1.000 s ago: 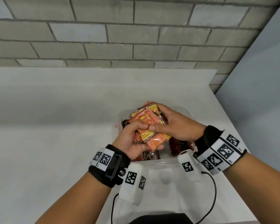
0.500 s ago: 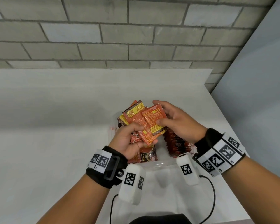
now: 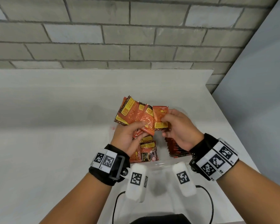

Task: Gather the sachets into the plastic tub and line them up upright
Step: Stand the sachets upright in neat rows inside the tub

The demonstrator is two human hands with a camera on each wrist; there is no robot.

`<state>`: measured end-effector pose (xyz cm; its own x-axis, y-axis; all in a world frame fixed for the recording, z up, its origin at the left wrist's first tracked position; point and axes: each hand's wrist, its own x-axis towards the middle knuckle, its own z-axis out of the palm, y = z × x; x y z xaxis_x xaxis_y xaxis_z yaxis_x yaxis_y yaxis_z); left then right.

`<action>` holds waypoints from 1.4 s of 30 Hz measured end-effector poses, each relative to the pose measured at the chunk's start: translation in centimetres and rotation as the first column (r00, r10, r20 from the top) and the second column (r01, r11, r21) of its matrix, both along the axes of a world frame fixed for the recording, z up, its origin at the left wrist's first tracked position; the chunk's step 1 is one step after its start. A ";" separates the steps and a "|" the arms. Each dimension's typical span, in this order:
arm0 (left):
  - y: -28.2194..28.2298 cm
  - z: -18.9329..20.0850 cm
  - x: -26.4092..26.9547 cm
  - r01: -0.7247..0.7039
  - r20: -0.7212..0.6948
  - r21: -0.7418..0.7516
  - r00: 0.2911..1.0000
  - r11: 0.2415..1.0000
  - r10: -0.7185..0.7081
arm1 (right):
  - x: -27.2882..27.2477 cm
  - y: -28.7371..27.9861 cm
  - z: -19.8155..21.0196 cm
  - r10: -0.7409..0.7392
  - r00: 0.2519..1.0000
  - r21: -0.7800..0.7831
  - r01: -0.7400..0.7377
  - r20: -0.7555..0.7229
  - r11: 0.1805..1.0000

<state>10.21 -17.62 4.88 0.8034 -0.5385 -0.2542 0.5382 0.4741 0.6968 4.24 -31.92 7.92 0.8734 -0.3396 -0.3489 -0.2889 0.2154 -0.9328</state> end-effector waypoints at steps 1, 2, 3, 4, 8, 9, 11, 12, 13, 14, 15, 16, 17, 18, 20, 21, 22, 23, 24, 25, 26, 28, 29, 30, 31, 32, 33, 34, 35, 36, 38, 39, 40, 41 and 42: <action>-0.1 0.0 0.0 0.014 0.015 0.024 1.000 1.000 -0.014 | 0.1 0.2 -0.1 0.022 1.000 0.032 -0.022 -0.009 0.999; -0.1 0.0 -0.1 0.024 0.024 0.042 0.999 0.999 -0.025 | 0.1 0.4 -0.1 0.042 0.999 0.051 -0.041 -0.017 0.998; -0.1 0.1 -0.1 0.028 0.025 0.051 0.999 0.998 -0.029 | 0.1 0.4 -0.1 0.057 0.998 0.048 -0.056 -0.024 0.997; -0.1 0.1 -0.1 0.022 0.025 0.053 0.999 0.998 -0.023 | 0.1 0.4 -0.1 0.067 0.997 0.028 -0.066 -0.032 0.997; 0.0 0.1 0.0 0.006 0.030 0.013 1.000 1.000 -0.006 | 0.0 0.3 0.0 0.030 0.999 -0.012 -0.030 -0.044 0.999; 0.0 0.1 0.0 0.000 0.004 -0.002 1.000 1.000 0.000 | -0.1 0.2 0.0 0.010 0.999 0.009 -0.009 -0.041 1.000; 0.1 -0.2 0.3 -0.021 -0.054 -0.021 0.998 1.000 0.019 | -0.3 0.1 0.1 -0.023 0.999 0.045 0.025 -0.032 0.999; 0.1 -0.3 0.4 -0.020 -0.047 -0.013 0.999 1.000 0.019 | -0.3 0.1 0.2 -0.036 0.999 0.058 0.038 -0.029 0.998; 0.1 -0.3 0.3 0.000 -0.019 0.001 1.000 1.000 0.000 | -0.3 0.1 0.2 -0.044 0.999 0.067 0.045 -0.025 0.997; 0.1 -0.3 0.2 0.030 0.016 0.020 0.999 0.999 -0.031 | -0.3 0.2 0.1 -0.045 0.999 0.069 0.046 -0.021 0.997; 0.0 -0.2 0.1 0.055 0.046 0.043 0.997 0.998 -0.057 | -0.3 0.4 0.1 -0.039 0.999 0.054 0.040 -0.018 0.998; 0.0 -0.1 -0.1 0.068 0.071 0.069 0.995 0.995 -0.073 | -0.2 0.5 0.0 -0.034 0.999 0.027 0.034 -0.015 0.999; 0.0 -0.1 -0.1 0.078 0.087 0.088 0.992 0.993 -0.086 | -0.2 0.6 0.0 -0.033 0.999 -0.007 0.033 -0.011 0.999; 0.0 0.0 -0.1 0.088 0.094 0.102 0.991 0.991 -0.098 | -0.2 0.6 0.0 -0.038 0.999 -0.039 0.038 -0.001 0.998; 0.1 0.3 0.0 0.122 0.087 0.105 0.988 0.987 -0.131 | -0.2 0.4 0.1 -0.050 0.998 -0.061 0.051 0.022 0.997; 0.3 0.3 0.1 0.147 0.067 0.091 0.986 0.985 -0.153 | -0.3 0.3 0.1 -0.048 0.998 -0.052 0.050 0.034 0.997; 0.4 0.4 0.3 0.168 0.032 0.066 0.985 0.984 -0.170 | -0.3 0.1 0.2 -0.042 0.998 -0.043 0.043 0.045 0.998; 0.5 0.5 0.5 0.180 -0.011 0.042 0.984 0.983 -0.180 | -0.4 -0.1 0.3 -0.030 0.998 -0.042 0.032 0.051 0.999; 0.6 0.4 0.6 0.191 -0.040 0.032 0.981 0.981 -0.189 | -0.4 -0.3 0.4 -0.012 0.999 -0.048 0.015 0.053 0.999; 0.8 0.4 0.8 0.206 -0.046 0.038 0.978 0.978 -0.204 | -0.4 -0.4 0.5 0.007 0.999 -0.054 -0.004 0.053 0.999; 0.8 0.3 0.8 0.226 -0.031 0.059 0.974 0.972 -0.224 | -0.4 -0.5 0.5 0.022 0.998 -0.052 -0.019 0.055 0.998; 0.9 0.1 0.8 0.262 0.026 0.124 0.963 0.957 -0.267 | -0.4 -0.6 0.8 0.051 0.997 -0.040 -0.049 0.061 0.998; 0.8 0.1 0.7 0.279 0.052 0.149 0.956 0.949 -0.289 | -0.4 -0.6 0.8 0.075 0.995 -0.046 -0.072 0.061 0.996; 0.8 0.0 0.6 0.298 0.070 0.166 0.947 0.940 -0.312 | -0.4 -0.5 0.8 0.105 0.993 -0.067 -0.101 0.057 0.993; 0.8 0.0 0.6 0.313 0.078 0.177 0.941 0.933 -0.330 | -0.4 -0.4 0.8 0.134 0.990 -0.099 -0.129 0.046 0.987; 0.7 0.0 0.5 0.316 0.082 0.182 0.939 0.931 -0.334 | -0.3 -0.3 0.8 0.156 0.987 -0.131 -0.150 0.031 0.980; 0.7 0.0 0.5 0.314 0.079 0.181 0.940 0.932 -0.332 | -0.3 -0.3 0.7 0.165 0.986 -0.155 -0.160 0.016 0.975; 0.7 0.0 0.6 0.316 0.058 0.172 0.942 0.933 -0.330 | -0.3 -0.3 0.7 0.165 0.986 -0.167 -0.162 0.006 0.973; 0.7 0.0 0.7 0.318 0.016 0.150 0.946 0.936 -0.324 | -0.2 -0.4 0.7 0.161 0.987 -0.163 -0.158 0.004 0.974; 0.8 0.0 0.9 0.312 -0.026 0.126 0.950 0.942 -0.312 | -0.2 -0.6 0.6 0.157 0.988 -0.152 -0.154 0.010 0.976; 1.2 0.0 1.3 0.308 -0.061 0.116 0.951 0.944 -0.303 | -0.2 -1.0 0.7 0.154 0.988 -0.149 -0.147 0.032 0.978; 1.4 0.1 1.4 0.323 -0.058 0.137 0.946 0.936 -0.318 | -0.3 -1.2 0.8 0.152 0.987 -0.161 -0.143 0.045 0.977; 1.6 0.1 1.5 0.344 -0.050 0.166 0.939 0.924 -0.341 | -0.3 -1.4 0.9 0.153 0.986 -0.180 -0.141 0.059 0.973; 1.7 0.1 1.6 0.368 -0.041 0.197 0.929 0.909 -0.367 | -0.3 -1.6 1.1 0.162 0.984 -0.205 -0.145 0.071 0.968; 1.8 0.2 1.7 0.393 -0.032 0.226 0.917 0.891 -0.397 | -0.2 -1.8 1.3 0.180 0.980 -0.234 -0.157 0.079 0.959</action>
